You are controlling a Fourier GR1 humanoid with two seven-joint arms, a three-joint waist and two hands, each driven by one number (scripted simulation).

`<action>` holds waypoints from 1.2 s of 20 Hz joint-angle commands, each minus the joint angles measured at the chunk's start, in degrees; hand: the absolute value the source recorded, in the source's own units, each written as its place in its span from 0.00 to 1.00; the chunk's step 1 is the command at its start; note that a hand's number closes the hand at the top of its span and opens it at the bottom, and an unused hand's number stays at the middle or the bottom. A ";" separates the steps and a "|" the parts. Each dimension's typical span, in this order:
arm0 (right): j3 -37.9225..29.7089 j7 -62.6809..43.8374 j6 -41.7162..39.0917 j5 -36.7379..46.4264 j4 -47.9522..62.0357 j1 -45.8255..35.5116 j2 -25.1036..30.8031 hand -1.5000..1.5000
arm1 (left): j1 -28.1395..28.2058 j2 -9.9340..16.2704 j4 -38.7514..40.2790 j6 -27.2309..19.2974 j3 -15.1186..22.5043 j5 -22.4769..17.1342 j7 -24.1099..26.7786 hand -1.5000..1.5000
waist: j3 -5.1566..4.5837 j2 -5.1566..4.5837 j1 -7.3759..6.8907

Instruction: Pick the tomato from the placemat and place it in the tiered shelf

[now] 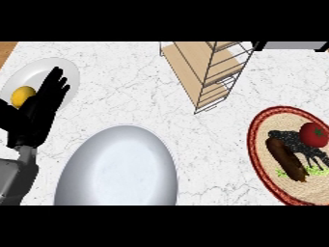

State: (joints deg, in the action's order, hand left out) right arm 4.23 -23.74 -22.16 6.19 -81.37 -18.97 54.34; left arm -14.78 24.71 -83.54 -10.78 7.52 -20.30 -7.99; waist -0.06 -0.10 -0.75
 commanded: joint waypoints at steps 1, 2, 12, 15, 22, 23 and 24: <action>4.04 -2.36 -0.64 5.91 0.01 1.31 -2.11 0.00 | 0.00 0.03 0.55 2.00 -1.80 -0.37 0.68 0.50 | 0.04 0.04 0.46; 5.94 -7.12 -2.72 6.65 1.26 -3.83 -2.60 0.00 | 1.33 -2.37 -0.70 -0.82 0.94 2.37 1.65 0.50 | 0.02 -0.05 -0.30; 4.44 -8.66 -6.09 15.38 -2.49 2.27 -6.55 0.00 | 2.73 -3.16 -2.12 2.90 -2.80 3.43 -0.98 0.50 | 0.05 0.17 0.77; 2.32 -11.29 -7.79 15.77 -5.84 3.90 -7.89 0.00 | 2.62 -5.30 -3.27 0.84 -1.69 6.83 -1.46 0.50 | 0.04 0.21 0.91; -0.75 -4.73 -8.67 22.92 0.46 3.22 -11.64 0.00 | 1.02 -6.24 1.62 6.16 -6.52 7.09 1.16 0.50 | 0.05 0.10 0.76; -1.29 -6.79 -7.41 23.17 -4.54 7.21 -12.29 0.00 | 1.25 -6.47 0.14 4.54 -6.96 7.54 -0.56 0.50 | 0.05 0.16 0.94; -0.40 -4.83 -6.12 24.56 1.56 3.92 -13.84 0.00 | 1.26 -3.85 -5.46 5.24 -7.84 5.69 -6.80 0.50 | 0.07 0.14 0.50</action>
State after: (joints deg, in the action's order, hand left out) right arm 4.74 -30.12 -29.30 28.05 -82.10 -15.24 42.88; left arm -14.02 19.62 -84.66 -6.36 1.38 -14.15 -10.22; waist -0.01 0.02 -0.02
